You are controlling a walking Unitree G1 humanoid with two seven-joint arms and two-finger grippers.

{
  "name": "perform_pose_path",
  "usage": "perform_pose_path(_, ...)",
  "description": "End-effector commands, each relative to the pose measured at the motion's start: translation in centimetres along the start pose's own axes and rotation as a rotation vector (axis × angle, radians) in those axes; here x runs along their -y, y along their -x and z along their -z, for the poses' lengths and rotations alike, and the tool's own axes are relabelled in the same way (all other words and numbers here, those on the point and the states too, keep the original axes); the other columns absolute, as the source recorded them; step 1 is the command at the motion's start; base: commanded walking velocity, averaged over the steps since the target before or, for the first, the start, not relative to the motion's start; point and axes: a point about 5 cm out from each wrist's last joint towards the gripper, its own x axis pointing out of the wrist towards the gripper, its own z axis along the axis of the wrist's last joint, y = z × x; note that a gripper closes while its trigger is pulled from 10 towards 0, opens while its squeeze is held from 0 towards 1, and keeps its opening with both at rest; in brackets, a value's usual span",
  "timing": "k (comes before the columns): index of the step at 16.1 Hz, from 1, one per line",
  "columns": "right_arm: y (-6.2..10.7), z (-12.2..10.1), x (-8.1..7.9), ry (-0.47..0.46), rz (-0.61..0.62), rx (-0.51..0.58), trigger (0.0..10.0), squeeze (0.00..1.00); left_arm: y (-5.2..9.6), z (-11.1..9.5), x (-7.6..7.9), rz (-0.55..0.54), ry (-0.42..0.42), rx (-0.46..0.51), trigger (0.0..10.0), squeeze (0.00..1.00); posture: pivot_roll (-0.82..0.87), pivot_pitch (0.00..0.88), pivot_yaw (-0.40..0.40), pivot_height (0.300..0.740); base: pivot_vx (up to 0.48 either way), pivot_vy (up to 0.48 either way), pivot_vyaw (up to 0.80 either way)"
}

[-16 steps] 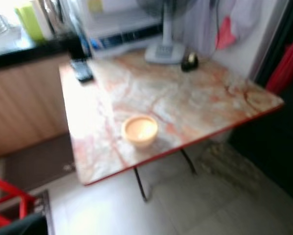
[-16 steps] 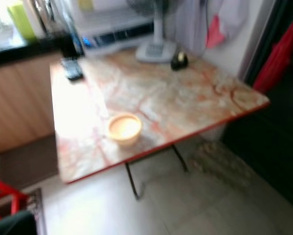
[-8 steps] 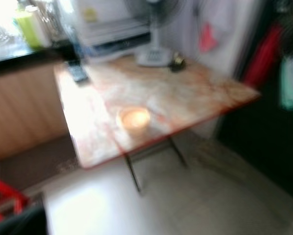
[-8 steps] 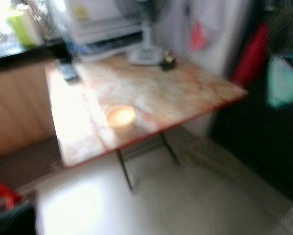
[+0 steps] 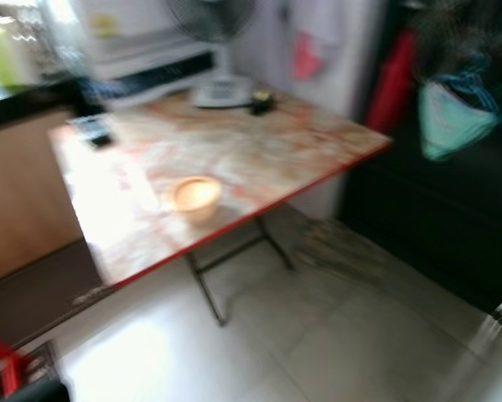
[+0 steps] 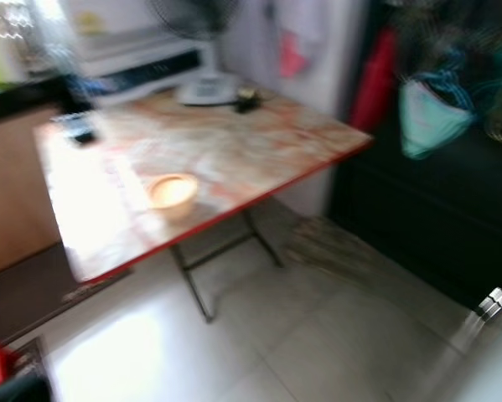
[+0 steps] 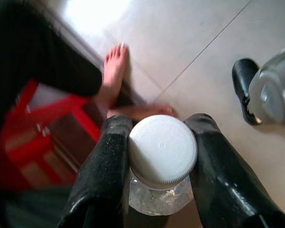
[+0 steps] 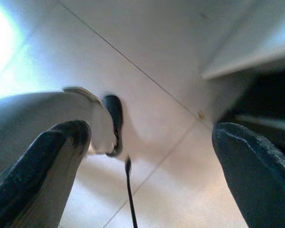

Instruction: Restocking fridge

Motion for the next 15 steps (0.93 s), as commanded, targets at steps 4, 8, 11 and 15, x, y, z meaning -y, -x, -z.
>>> perform_pose_path(4, 0.1, 0.5, -0.1, -0.018, 0.005, -0.016, 10.0, 0.00, -0.1, -0.9, 0.2, 0.022, -0.006, 0.022, 10.0, 0.00, -0.04, 0.000, 0.044, 0.740, 0.000, 0.000, -0.80)
perform_pose_path(8, 0.1, 0.5, -0.1, -0.026, 0.006, -0.014, 10.0, 0.00, -0.2, -1.2, 0.5, 0.037, -0.027, 0.018, 10.0, 0.00, -0.04, 0.000, 0.049, 0.740, 0.000, 0.000, -0.80)
perform_pose_path(11, 0.0, 0.5, -0.4, -0.027, -0.006, -0.008, 10.0, 0.00, -0.2, -1.5, 0.6, 0.064, -0.011, 0.035, 10.0, 0.00, -0.02, 0.000, 0.057, 0.740, 0.000, 0.000, -0.80)
perform_pose_path(15, 0.0, 0.5, -0.5, -0.036, -0.004, -0.004, 10.0, 0.00, -0.2, -1.4, 0.3, 0.056, -0.025, 0.028, 10.0, 0.00, -0.04, 0.000, 0.074, 0.740, 0.000, 0.310, -0.80)
